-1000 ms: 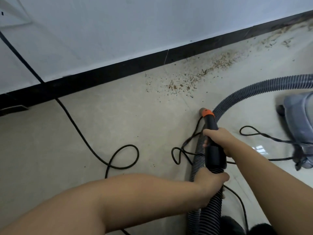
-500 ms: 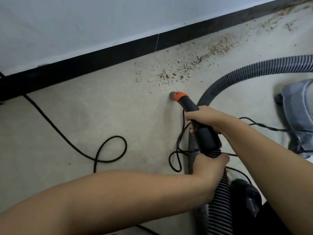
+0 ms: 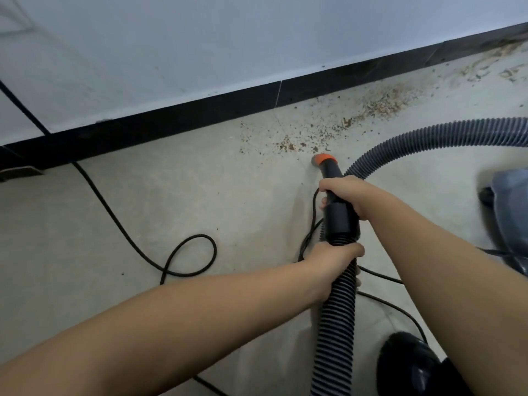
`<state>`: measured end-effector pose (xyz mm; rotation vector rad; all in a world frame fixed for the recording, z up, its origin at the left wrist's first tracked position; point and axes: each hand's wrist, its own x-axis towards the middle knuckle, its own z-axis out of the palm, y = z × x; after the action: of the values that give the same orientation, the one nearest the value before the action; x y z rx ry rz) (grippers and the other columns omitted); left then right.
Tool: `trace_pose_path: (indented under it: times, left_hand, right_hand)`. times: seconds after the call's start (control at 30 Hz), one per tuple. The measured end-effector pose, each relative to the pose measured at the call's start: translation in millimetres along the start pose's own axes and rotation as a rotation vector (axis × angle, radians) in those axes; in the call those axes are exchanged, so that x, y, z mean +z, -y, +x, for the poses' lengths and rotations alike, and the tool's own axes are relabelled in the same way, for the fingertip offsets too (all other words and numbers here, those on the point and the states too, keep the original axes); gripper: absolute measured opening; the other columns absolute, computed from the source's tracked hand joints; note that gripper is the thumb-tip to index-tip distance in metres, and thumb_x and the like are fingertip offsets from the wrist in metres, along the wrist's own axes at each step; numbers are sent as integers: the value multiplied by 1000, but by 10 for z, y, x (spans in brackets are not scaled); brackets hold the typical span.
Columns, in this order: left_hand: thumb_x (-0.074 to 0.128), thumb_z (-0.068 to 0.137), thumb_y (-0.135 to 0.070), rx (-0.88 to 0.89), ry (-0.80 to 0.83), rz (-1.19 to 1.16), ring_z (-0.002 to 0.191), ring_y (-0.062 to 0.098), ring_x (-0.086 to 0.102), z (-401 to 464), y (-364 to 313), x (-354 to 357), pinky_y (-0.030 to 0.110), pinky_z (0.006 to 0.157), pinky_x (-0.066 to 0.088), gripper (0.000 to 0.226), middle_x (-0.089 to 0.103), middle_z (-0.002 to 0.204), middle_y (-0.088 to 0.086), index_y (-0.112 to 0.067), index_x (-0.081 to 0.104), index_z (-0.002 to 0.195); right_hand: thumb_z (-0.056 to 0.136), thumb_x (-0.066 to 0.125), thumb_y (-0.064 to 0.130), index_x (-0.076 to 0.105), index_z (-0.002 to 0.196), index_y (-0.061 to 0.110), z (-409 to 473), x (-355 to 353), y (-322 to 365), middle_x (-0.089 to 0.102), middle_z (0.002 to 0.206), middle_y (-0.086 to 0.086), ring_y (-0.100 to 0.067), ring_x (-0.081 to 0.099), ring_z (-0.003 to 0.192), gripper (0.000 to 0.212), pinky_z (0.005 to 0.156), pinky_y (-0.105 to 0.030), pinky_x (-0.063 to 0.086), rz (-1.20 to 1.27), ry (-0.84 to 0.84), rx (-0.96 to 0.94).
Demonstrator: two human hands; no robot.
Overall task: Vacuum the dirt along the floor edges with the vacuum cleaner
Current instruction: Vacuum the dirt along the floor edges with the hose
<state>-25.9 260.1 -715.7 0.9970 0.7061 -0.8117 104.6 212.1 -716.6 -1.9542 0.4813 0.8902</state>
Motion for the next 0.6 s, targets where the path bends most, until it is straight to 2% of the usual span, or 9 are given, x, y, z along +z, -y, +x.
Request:
trace_pose_path:
  times: [0.1,0.27,0.43,0.6]
  left_hand:
    - [63,87,-16,-10,17,15,51,19,52,96,-117,165,27,51,47,14,53,70,8,-9,50,87]
    - [60,86,-12,31,-41,-34,50,20,48,218,-206,336,27,50,44,13,50,68,8,-9,48,87]
    - [60,85,-13,31,-65,-70,50,20,49,166,-68,294,27,52,45,12,52,68,8,-9,50,92]
    - [57,86,-11,72,-109,-130,49,20,50,1,43,36,28,53,45,9,51,65,8,-8,51,91]
  right_hand:
    - [86,55,7,49,93,2,103,-240,27,60,51,-10,-17,59,37,9,39,-24,49,28,-34,16]
    - [86,56,12,49,92,5,221,-404,80,61,51,-7,-17,59,44,11,50,-25,53,11,40,17]
    - [83,58,12,51,84,4,193,-234,50,63,54,-8,-18,60,43,11,45,-26,52,-82,102,-7]
    - [83,59,11,49,92,3,97,169,85,62,51,-7,-19,62,43,16,44,-27,52,-106,155,-52]
